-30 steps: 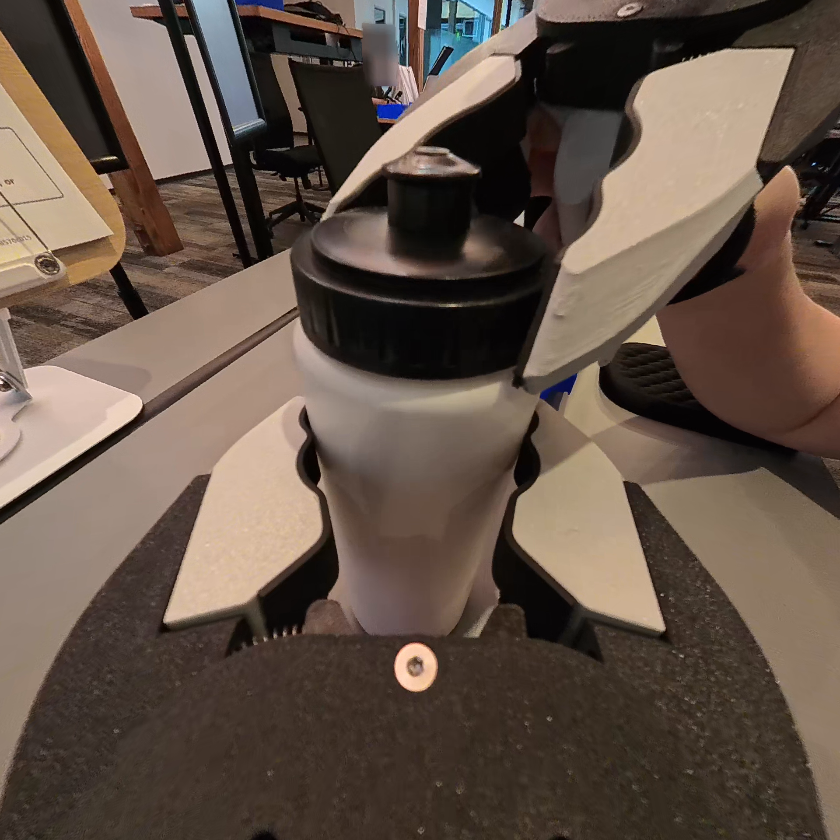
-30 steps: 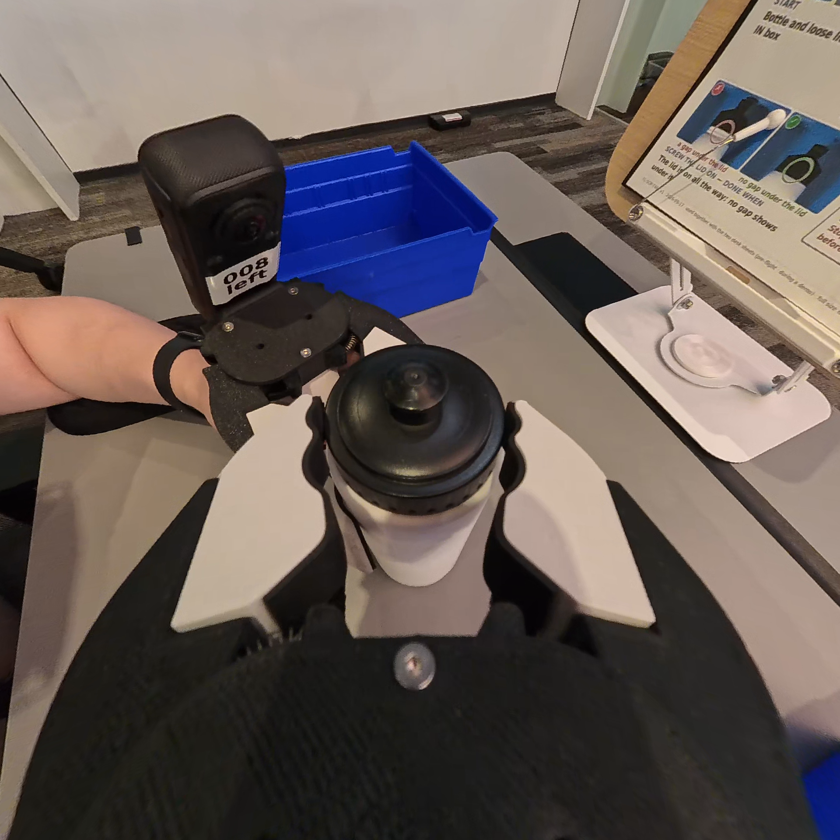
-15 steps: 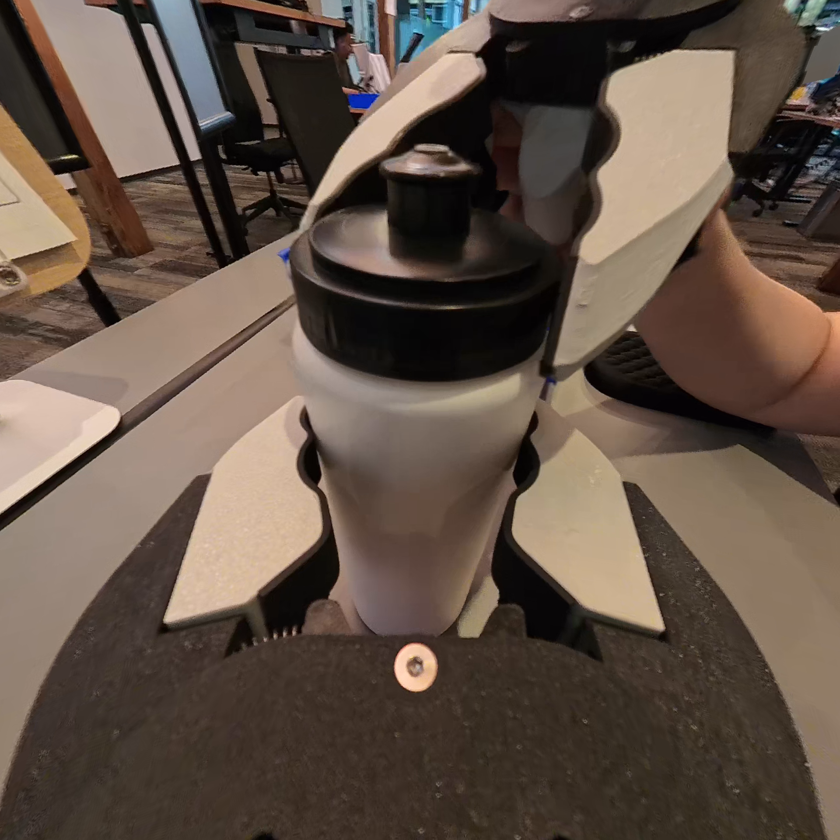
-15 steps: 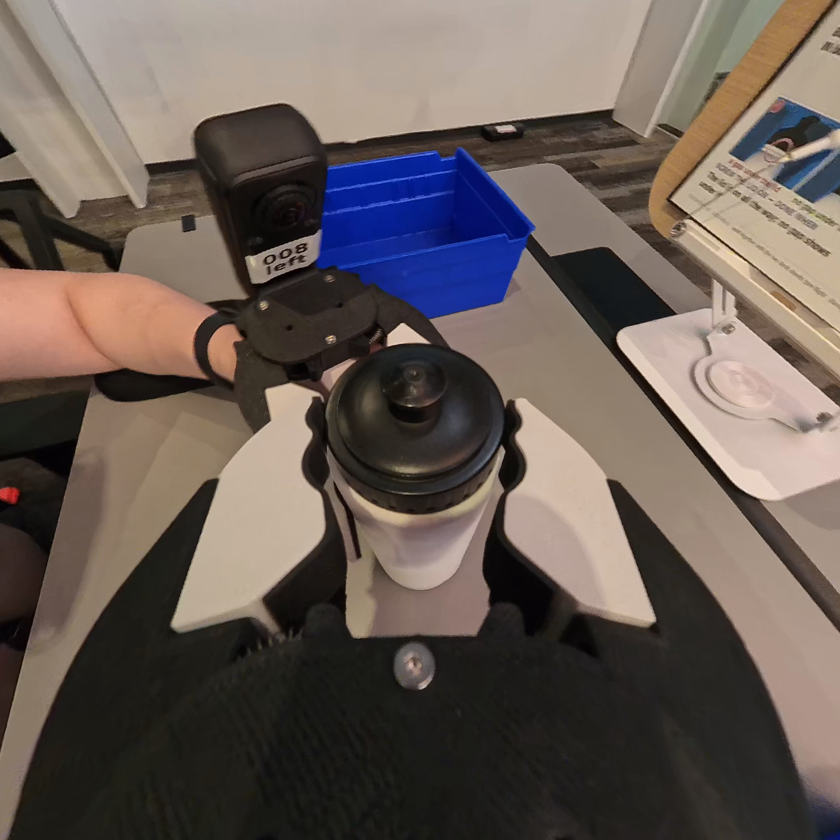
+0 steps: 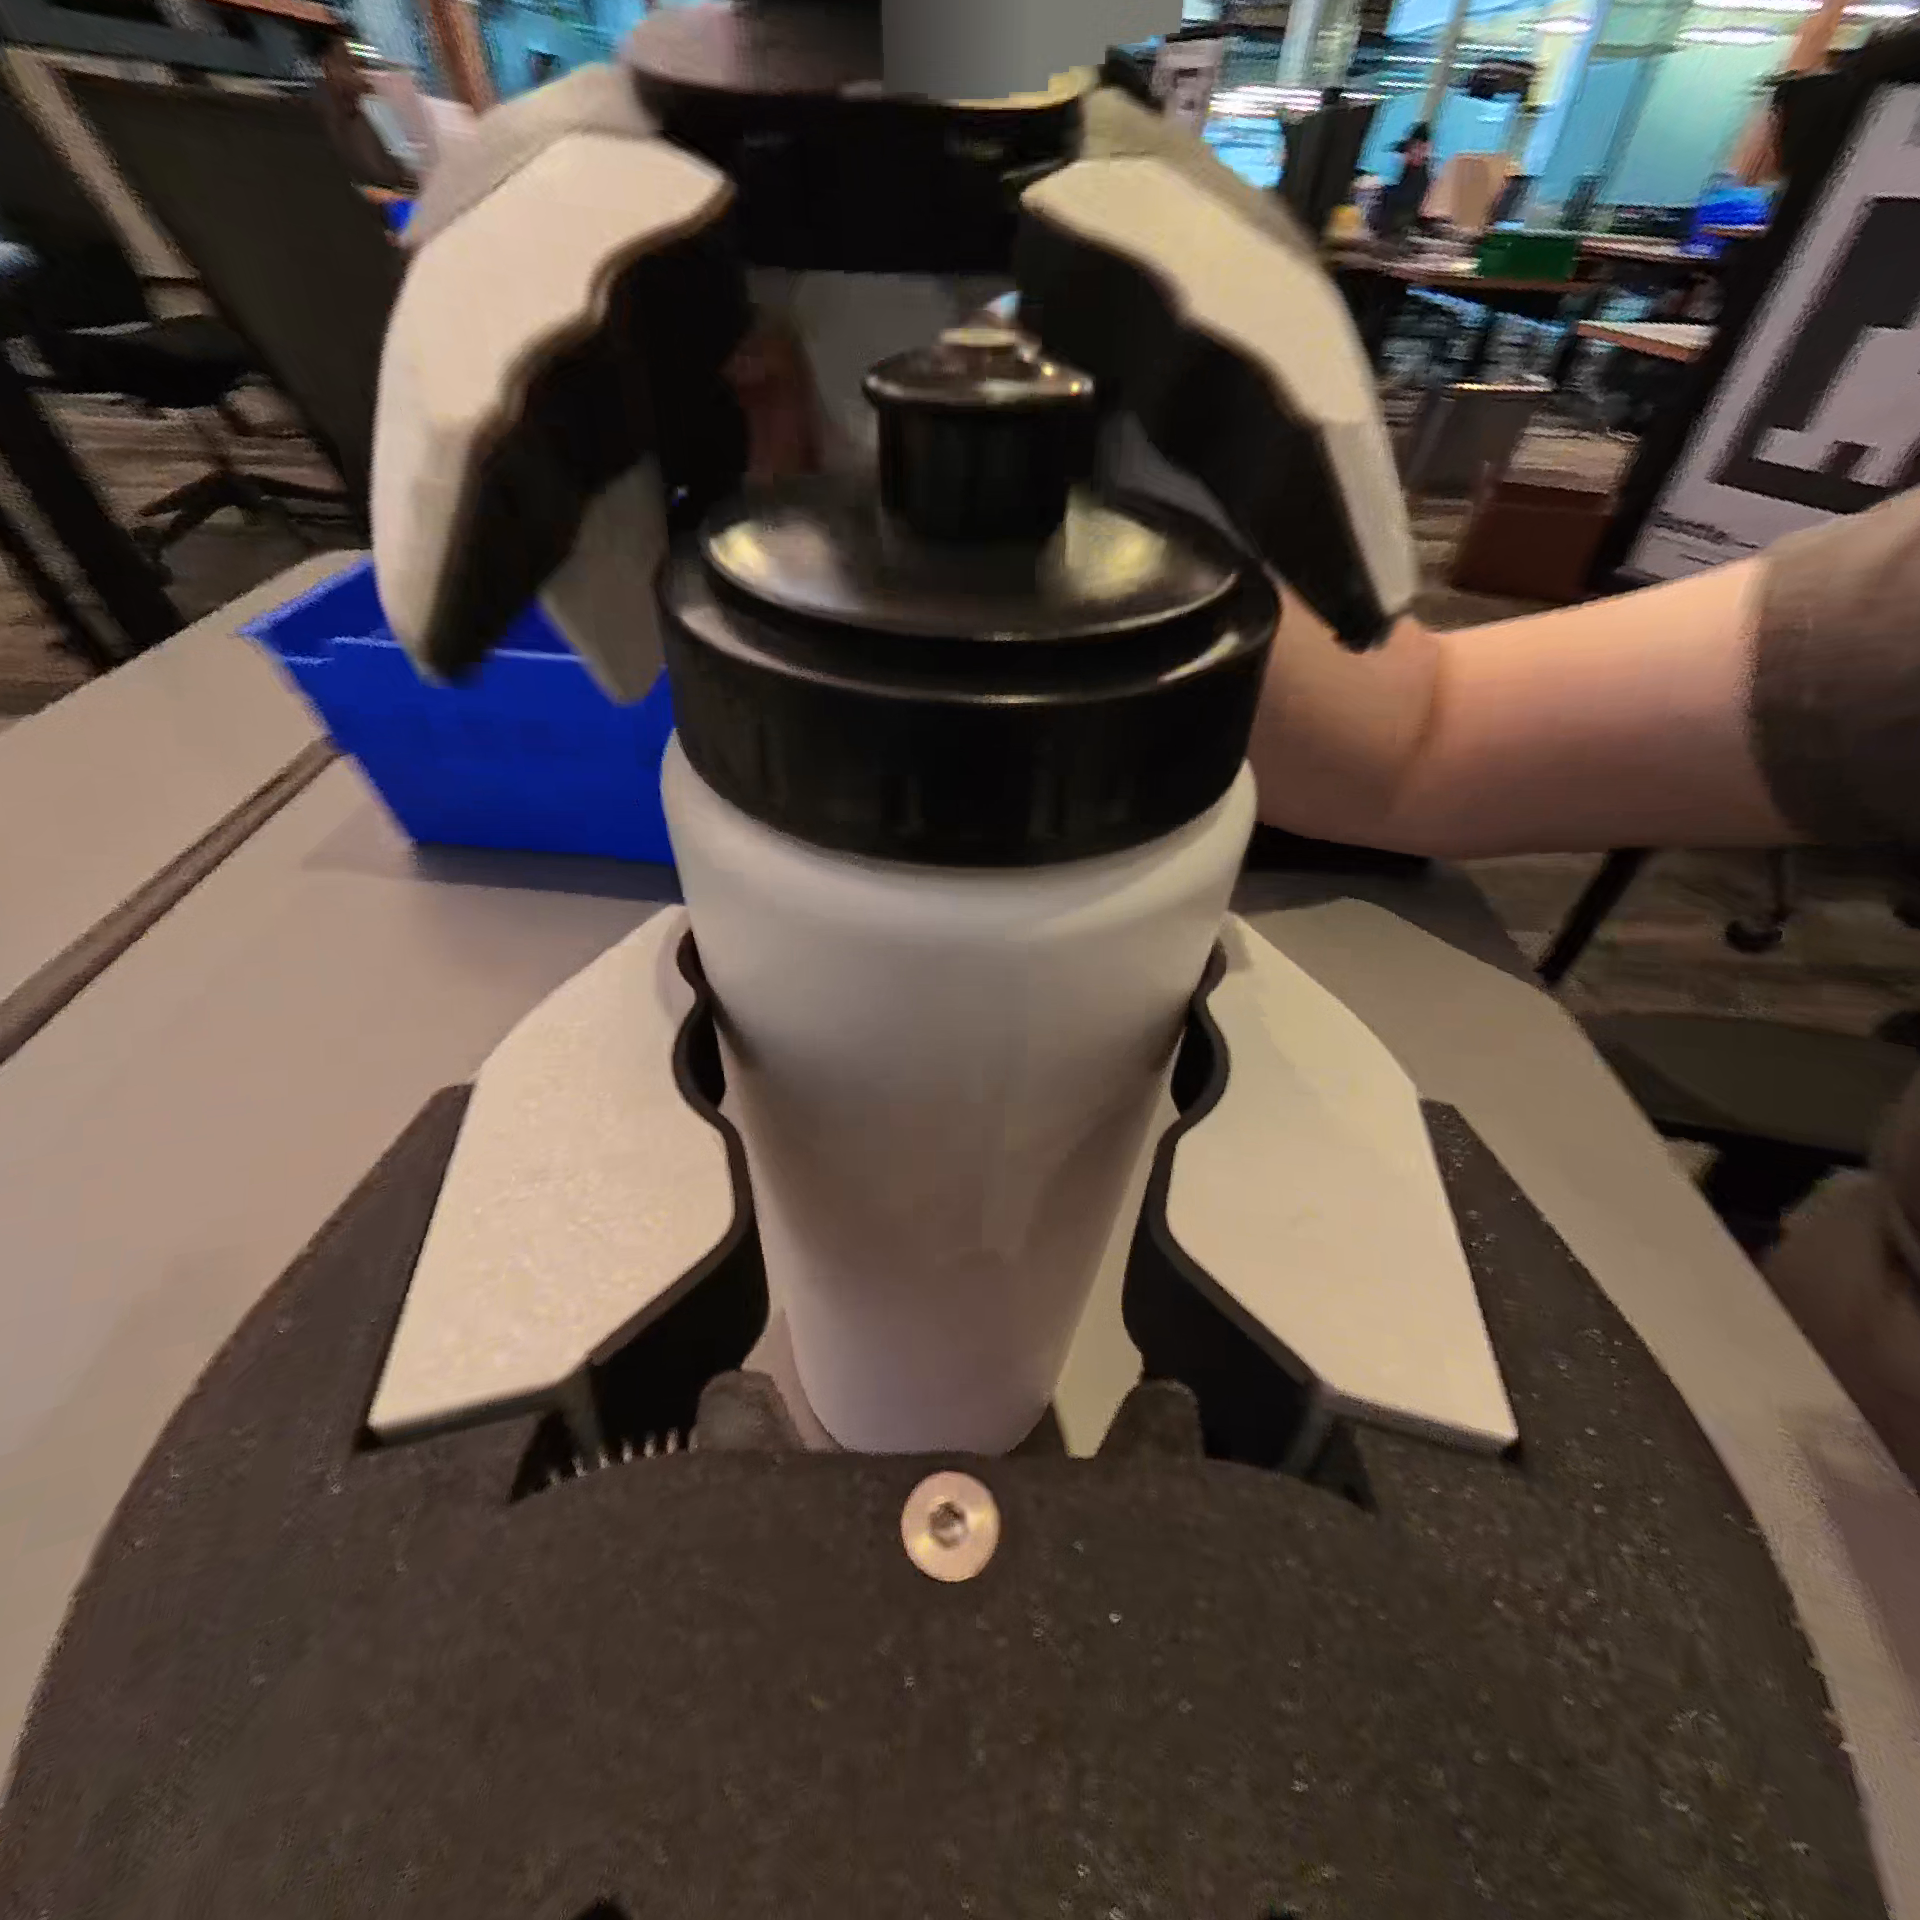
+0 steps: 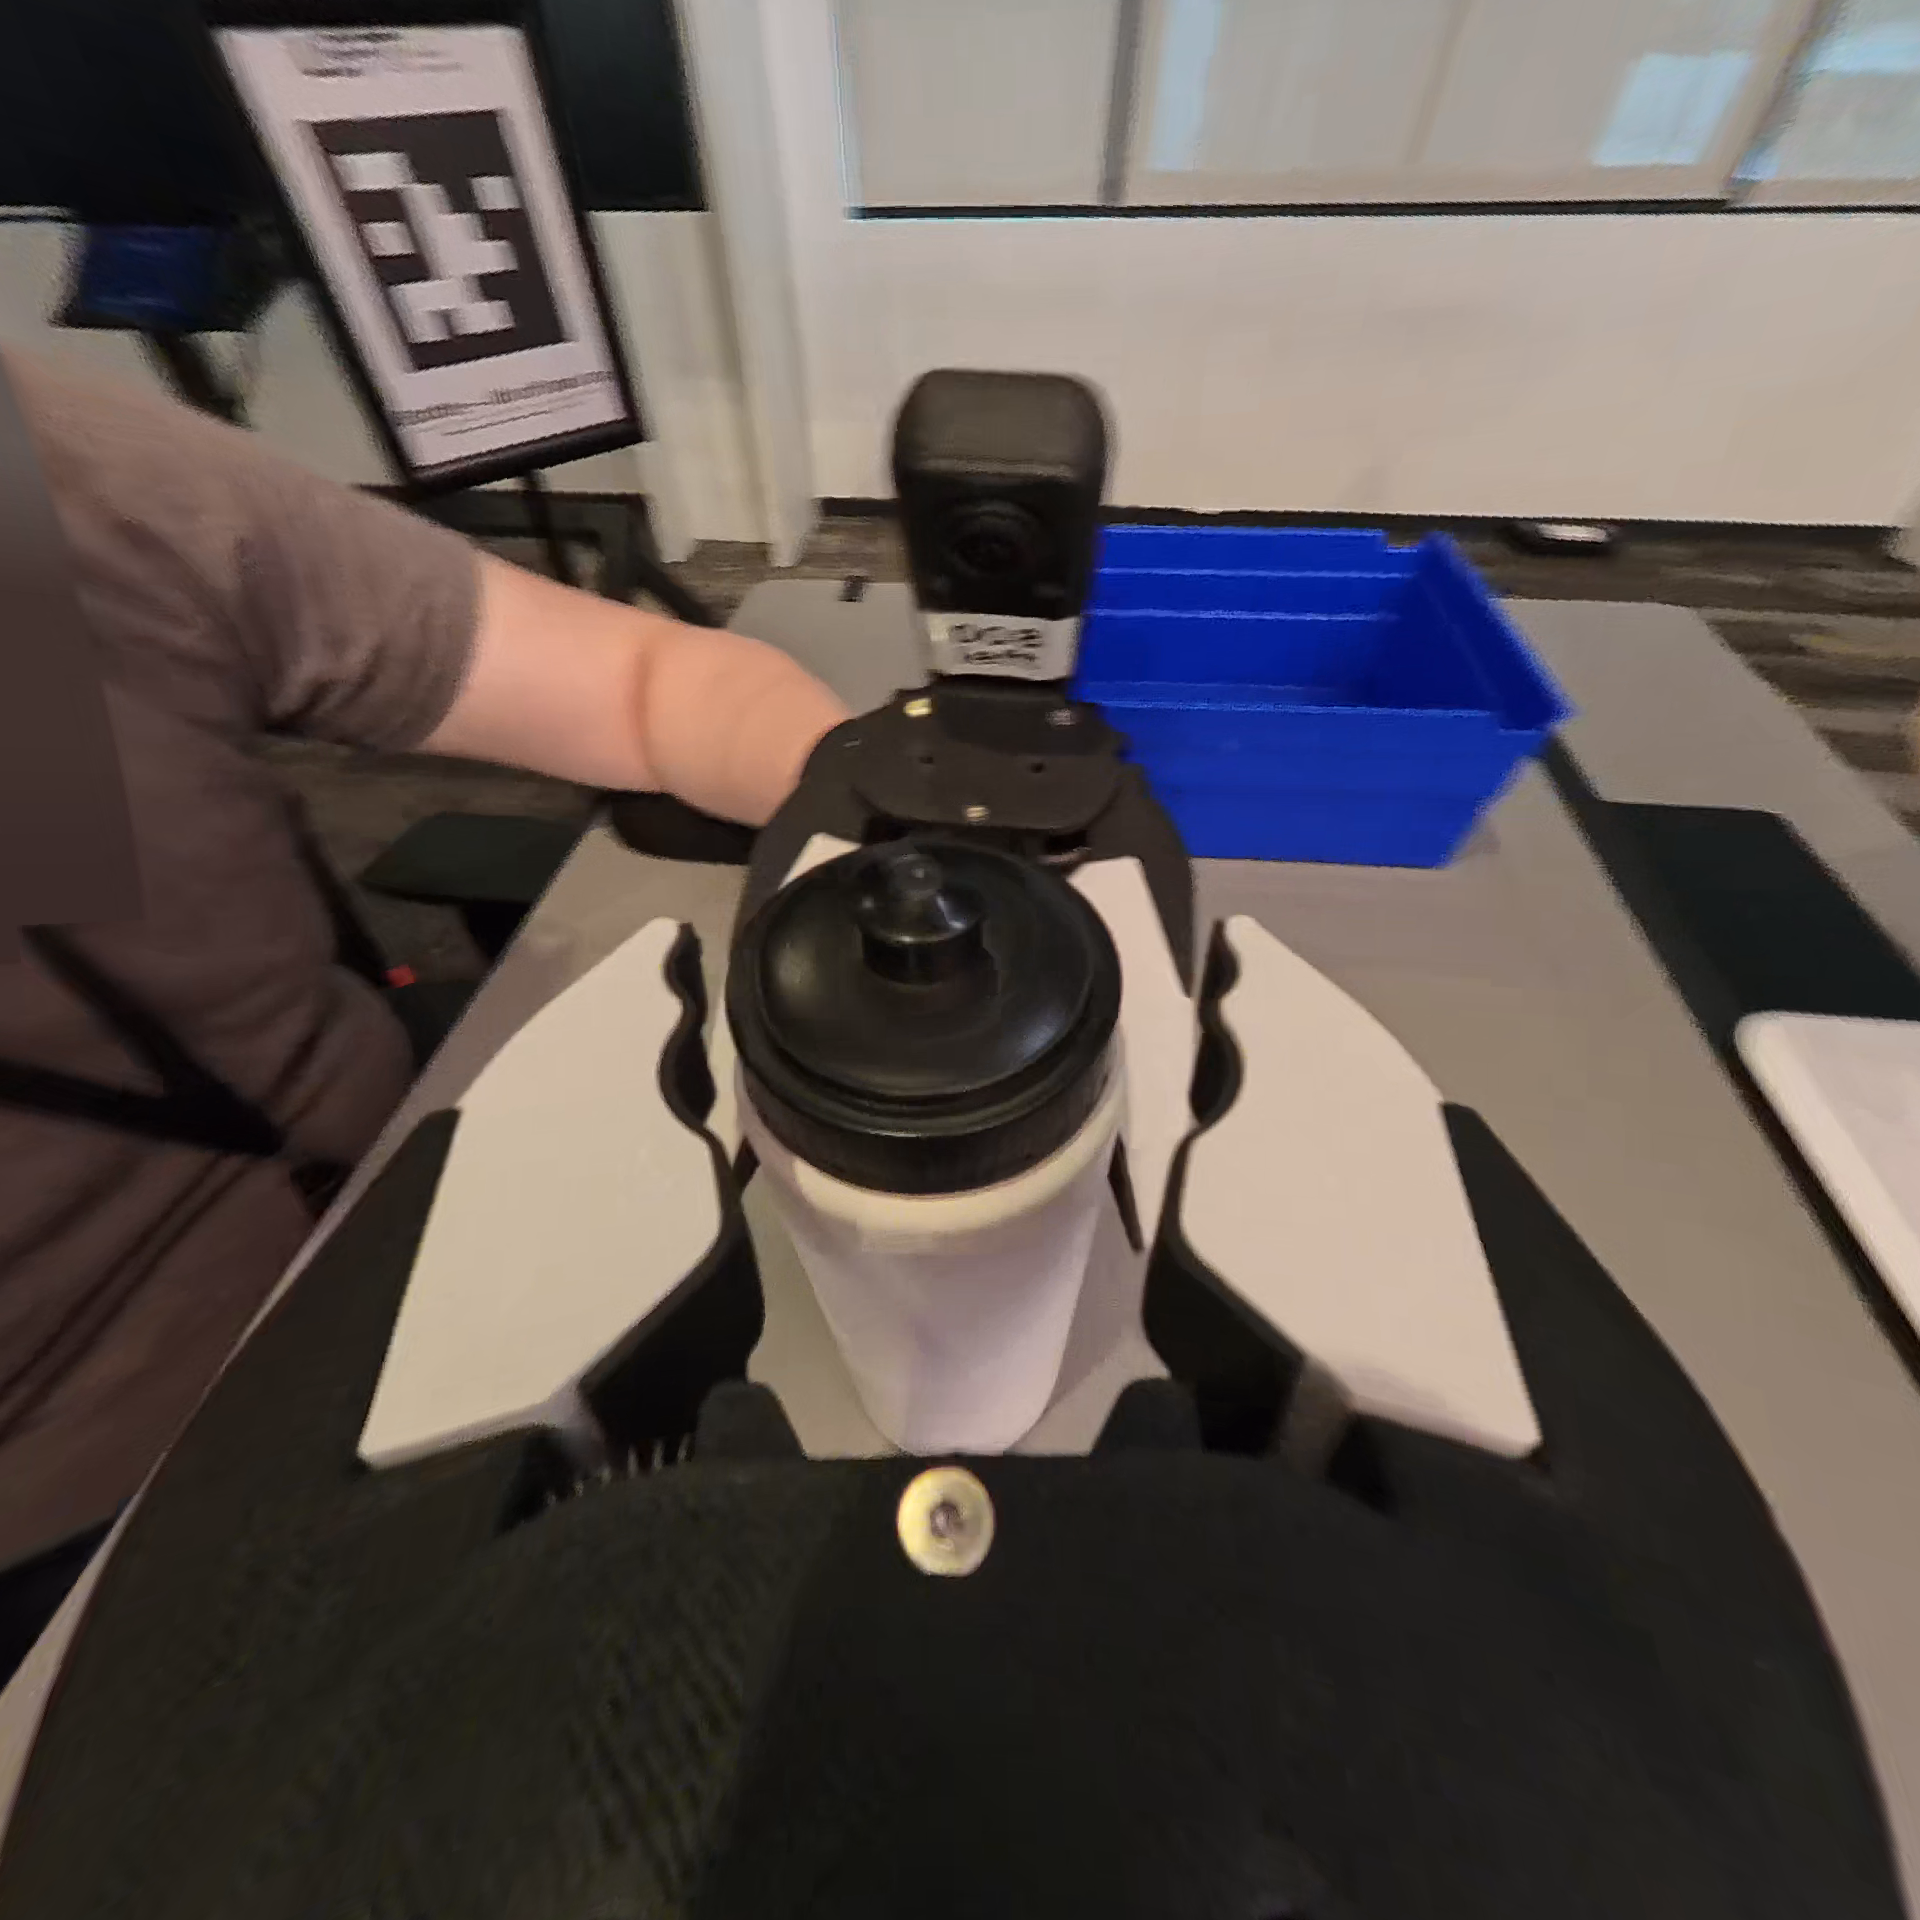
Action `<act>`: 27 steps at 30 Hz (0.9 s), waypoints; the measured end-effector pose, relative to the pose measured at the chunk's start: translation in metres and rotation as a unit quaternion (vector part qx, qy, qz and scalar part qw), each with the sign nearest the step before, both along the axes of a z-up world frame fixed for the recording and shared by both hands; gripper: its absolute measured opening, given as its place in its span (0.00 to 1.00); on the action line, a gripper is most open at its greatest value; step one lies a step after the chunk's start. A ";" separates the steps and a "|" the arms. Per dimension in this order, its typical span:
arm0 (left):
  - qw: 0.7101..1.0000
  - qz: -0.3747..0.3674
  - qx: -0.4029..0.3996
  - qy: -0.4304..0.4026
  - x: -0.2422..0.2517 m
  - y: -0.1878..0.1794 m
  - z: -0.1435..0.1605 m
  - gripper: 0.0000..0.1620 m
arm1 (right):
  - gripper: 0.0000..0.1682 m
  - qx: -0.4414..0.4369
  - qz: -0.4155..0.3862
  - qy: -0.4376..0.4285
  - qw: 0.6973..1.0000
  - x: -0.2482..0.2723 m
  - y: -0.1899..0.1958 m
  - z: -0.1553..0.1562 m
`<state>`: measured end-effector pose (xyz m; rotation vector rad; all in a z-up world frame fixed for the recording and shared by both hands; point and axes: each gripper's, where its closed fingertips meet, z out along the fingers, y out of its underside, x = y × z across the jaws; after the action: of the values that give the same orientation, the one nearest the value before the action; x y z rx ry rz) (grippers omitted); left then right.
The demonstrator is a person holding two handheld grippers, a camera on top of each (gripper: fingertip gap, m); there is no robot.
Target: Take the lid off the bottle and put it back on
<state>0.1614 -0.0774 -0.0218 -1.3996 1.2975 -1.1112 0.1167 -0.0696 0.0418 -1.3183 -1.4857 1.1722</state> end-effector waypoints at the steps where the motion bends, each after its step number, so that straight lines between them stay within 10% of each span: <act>1: 1.000 0.031 0.002 -0.001 -0.002 0.009 0.000 0.53 | 0.57 0.006 -0.038 0.002 0.999 0.001 0.010 0.005; 12: 0.974 0.227 0.012 0.009 -0.018 0.051 0.001 0.53 | 0.49 -0.009 -0.294 -0.104 0.950 -0.007 0.043 -0.010; 16: 0.983 0.185 0.013 0.016 -0.014 0.044 0.000 0.53 | 0.43 0.009 -0.229 -0.131 0.965 -0.003 0.031 -0.011; 24: 0.995 -0.102 0.014 0.013 0.011 -0.048 -0.001 0.53 | 0.43 0.033 0.149 -0.052 0.987 0.017 -0.057 -0.008; 27: 0.997 -0.079 0.018 0.016 0.012 -0.044 -0.001 0.53 | 0.45 0.005 0.134 -0.049 0.990 0.014 -0.050 -0.007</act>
<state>0.1733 -0.1211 -0.0224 -1.3106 1.4639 -1.1682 0.1303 -0.1199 0.0343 -1.2120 -1.7800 1.2802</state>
